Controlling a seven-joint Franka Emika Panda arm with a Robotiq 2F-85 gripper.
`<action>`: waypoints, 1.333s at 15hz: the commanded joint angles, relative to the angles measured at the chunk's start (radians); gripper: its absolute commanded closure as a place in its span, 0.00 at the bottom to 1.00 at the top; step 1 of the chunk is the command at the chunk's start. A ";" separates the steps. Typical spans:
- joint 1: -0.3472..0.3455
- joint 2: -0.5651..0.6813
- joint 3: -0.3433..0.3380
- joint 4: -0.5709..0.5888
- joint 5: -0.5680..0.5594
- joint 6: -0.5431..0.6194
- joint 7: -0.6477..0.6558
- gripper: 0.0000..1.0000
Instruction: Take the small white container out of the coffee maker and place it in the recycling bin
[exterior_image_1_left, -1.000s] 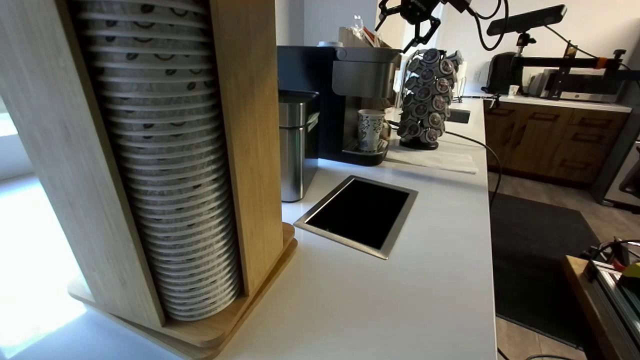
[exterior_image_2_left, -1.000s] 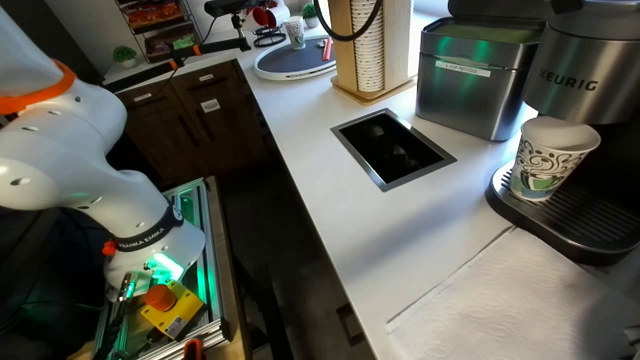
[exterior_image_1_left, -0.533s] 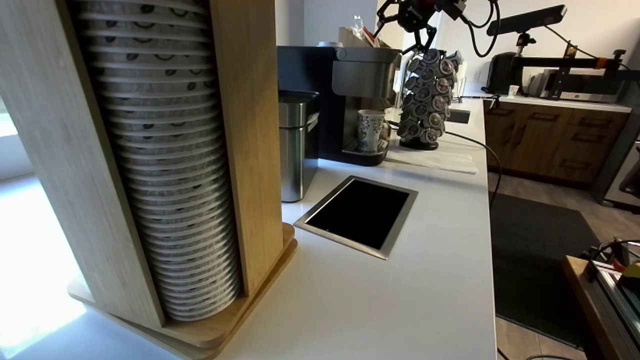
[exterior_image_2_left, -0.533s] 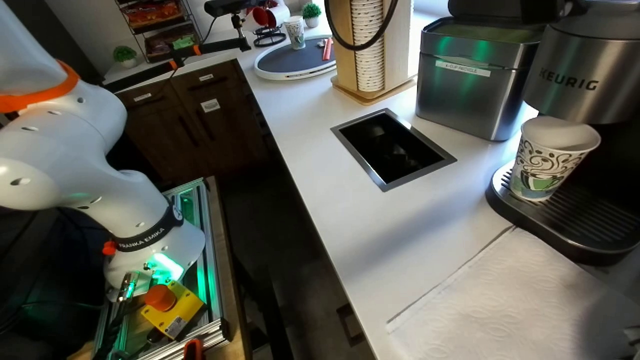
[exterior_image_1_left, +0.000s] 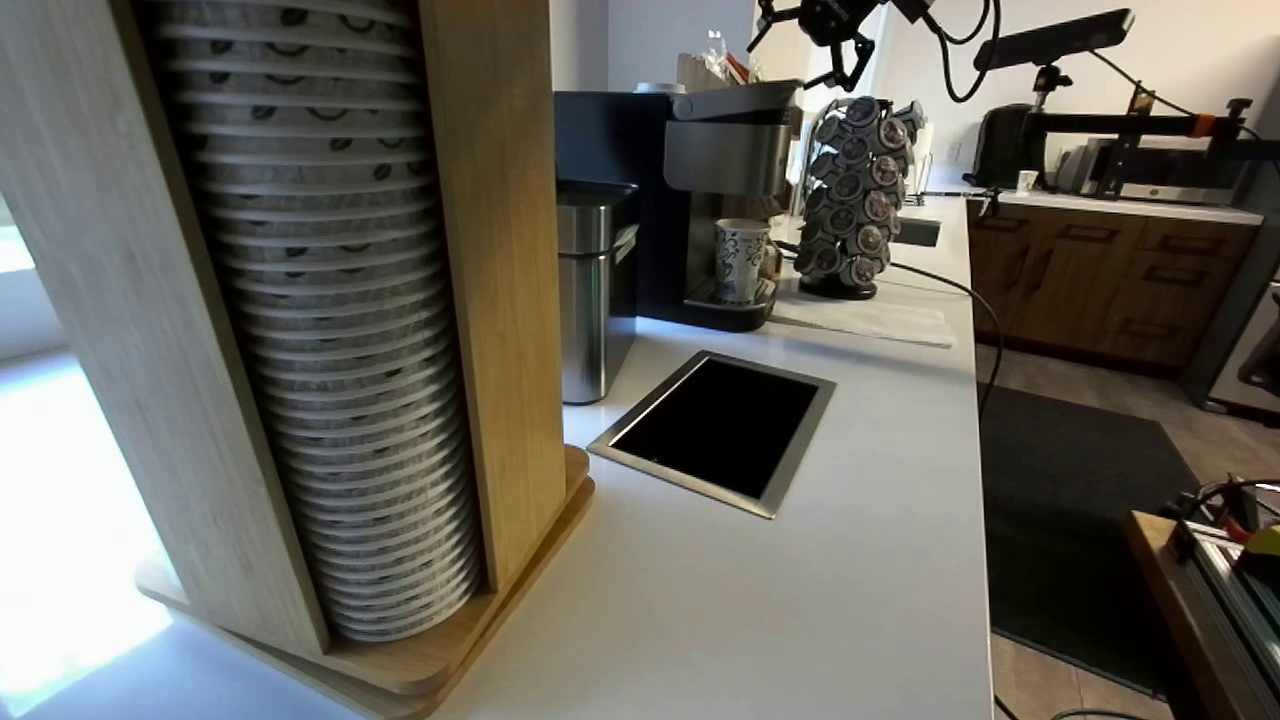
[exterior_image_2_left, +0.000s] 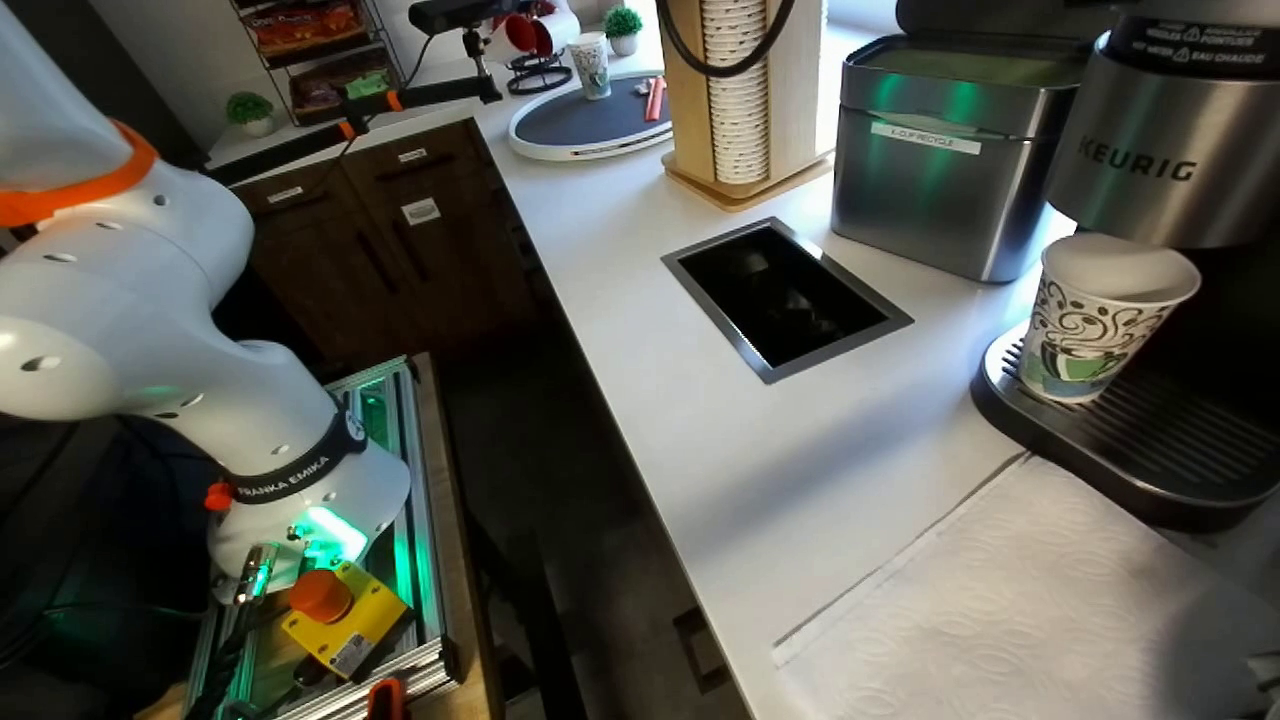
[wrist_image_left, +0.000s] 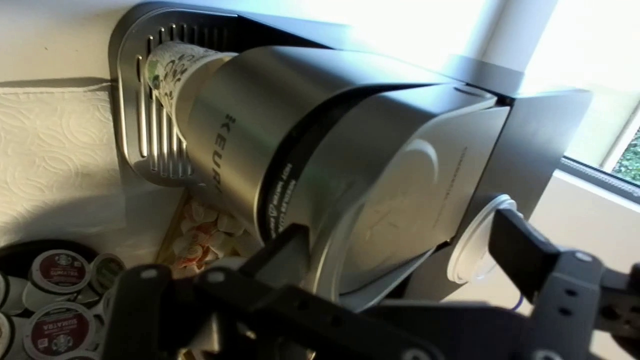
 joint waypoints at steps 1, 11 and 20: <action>0.012 0.021 0.007 0.058 0.075 0.027 -0.052 0.00; 0.029 0.069 0.041 0.162 0.158 0.096 -0.158 0.00; 0.045 0.042 0.053 0.179 0.057 0.098 -0.135 0.00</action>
